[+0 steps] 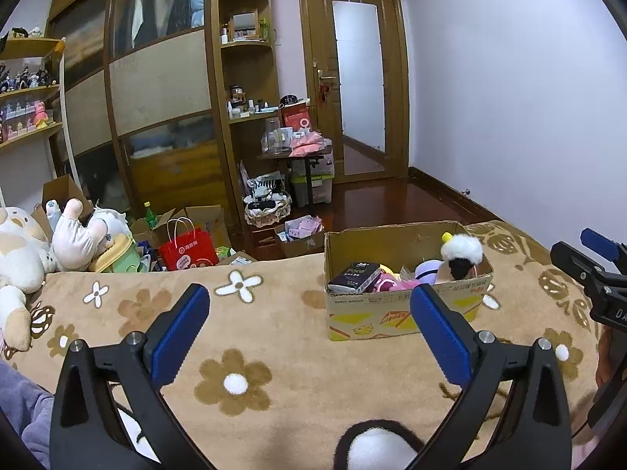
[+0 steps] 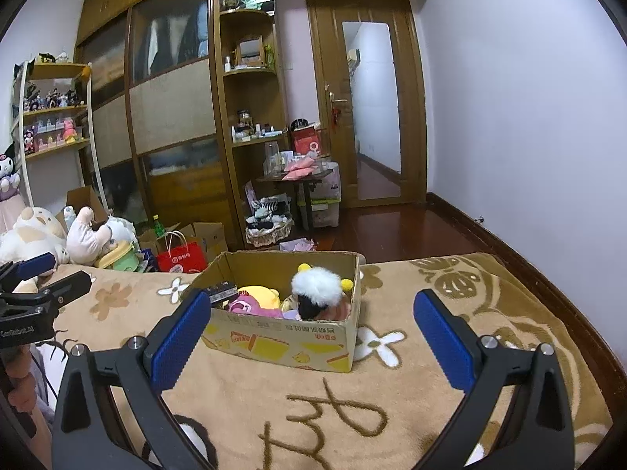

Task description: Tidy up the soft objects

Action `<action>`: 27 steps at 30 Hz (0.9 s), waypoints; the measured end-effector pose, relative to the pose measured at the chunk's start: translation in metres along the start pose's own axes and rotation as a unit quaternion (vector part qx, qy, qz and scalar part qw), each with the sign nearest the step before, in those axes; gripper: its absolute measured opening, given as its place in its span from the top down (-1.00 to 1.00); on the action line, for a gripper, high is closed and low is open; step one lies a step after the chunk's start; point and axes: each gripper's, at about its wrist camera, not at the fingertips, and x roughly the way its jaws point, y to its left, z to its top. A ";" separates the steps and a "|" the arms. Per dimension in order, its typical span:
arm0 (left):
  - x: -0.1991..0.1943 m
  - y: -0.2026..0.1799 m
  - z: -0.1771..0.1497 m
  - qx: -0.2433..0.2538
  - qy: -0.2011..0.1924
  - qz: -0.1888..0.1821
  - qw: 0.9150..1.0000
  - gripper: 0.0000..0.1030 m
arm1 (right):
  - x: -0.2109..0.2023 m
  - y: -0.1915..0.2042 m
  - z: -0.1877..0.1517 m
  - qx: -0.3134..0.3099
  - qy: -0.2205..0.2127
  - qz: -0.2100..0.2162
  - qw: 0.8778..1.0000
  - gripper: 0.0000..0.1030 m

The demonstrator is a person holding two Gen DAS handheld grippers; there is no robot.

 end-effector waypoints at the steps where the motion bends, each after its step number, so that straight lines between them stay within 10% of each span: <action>1: 0.002 0.000 -0.001 0.000 0.002 0.000 1.000 -0.97 | 0.000 0.000 -0.001 0.000 0.000 -0.002 1.000 -1.00; 27: 0.022 -0.007 -0.009 0.018 0.024 -0.005 1.000 -0.97 | 0.023 0.000 -0.010 -0.013 0.030 -0.018 0.999 -1.00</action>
